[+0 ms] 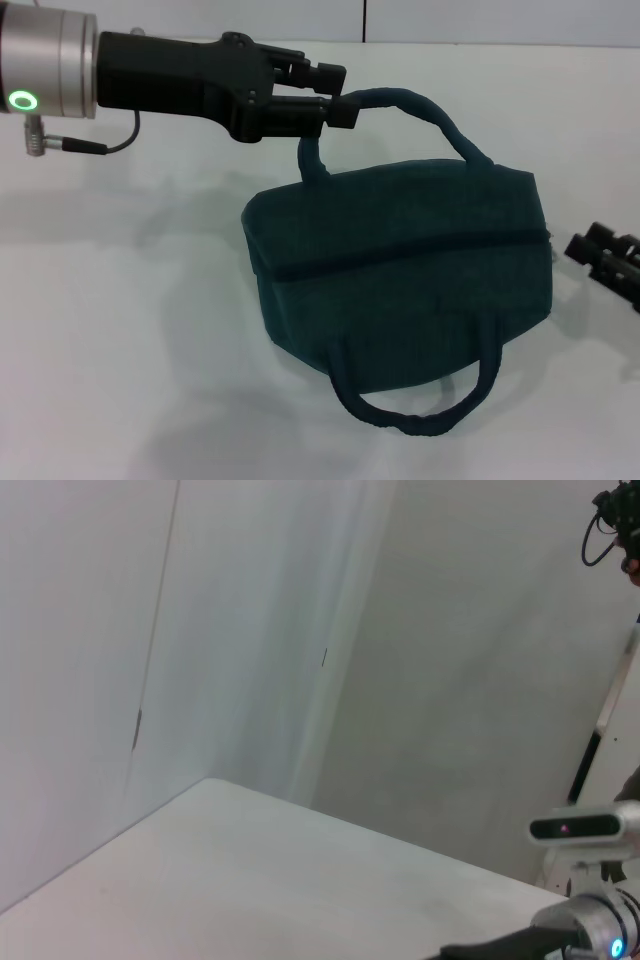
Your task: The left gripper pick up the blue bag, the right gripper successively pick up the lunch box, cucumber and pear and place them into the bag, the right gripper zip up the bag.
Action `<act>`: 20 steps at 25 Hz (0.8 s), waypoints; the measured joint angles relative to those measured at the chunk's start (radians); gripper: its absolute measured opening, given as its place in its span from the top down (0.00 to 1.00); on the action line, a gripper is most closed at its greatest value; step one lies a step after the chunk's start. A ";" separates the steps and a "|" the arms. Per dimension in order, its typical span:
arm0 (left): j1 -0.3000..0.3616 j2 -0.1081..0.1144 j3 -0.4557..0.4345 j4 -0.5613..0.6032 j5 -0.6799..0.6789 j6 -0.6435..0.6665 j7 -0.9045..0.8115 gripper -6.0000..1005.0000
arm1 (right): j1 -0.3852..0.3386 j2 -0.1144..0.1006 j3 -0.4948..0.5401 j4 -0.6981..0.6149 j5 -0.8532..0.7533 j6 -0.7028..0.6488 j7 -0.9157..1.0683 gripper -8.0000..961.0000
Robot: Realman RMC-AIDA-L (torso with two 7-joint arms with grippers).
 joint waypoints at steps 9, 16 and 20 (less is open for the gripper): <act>0.060 -0.012 0.001 0.003 -0.077 0.003 0.058 0.46 | -0.004 -0.030 0.115 -0.017 -0.001 -0.250 -0.102 0.32; 0.129 -0.014 0.001 -0.001 -0.203 0.071 0.130 0.43 | 0.041 -0.043 0.116 -0.250 -0.066 -0.406 0.000 0.12; 0.159 -0.021 0.005 -0.005 -0.230 0.140 0.142 0.42 | 0.137 -0.050 0.118 -0.338 -0.175 -0.418 0.159 0.09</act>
